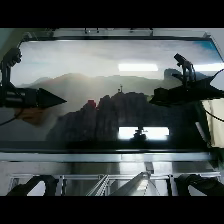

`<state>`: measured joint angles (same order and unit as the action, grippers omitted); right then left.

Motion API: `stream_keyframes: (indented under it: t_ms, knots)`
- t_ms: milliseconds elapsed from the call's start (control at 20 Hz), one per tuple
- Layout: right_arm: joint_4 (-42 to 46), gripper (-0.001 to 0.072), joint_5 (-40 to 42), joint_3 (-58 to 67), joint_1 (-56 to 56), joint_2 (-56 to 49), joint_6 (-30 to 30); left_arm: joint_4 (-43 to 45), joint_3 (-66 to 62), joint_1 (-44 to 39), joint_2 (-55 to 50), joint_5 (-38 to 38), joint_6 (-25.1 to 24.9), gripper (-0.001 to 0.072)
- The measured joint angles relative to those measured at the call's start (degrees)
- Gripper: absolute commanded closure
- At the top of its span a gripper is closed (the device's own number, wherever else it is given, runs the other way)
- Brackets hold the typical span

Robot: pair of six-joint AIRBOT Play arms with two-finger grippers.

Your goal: Fold the shirts.

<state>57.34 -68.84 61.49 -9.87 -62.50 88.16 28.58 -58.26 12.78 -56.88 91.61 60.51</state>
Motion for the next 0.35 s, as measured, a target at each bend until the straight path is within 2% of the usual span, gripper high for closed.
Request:
stream_keyframes:
  t_ms: [350]
  knots:
    - [-0.9,0.0694,-1.55,-0.55,-0.94,-0.09,0.7,0.35,2.93,0.0,5.7,-0.09,-0.26,0.0689]
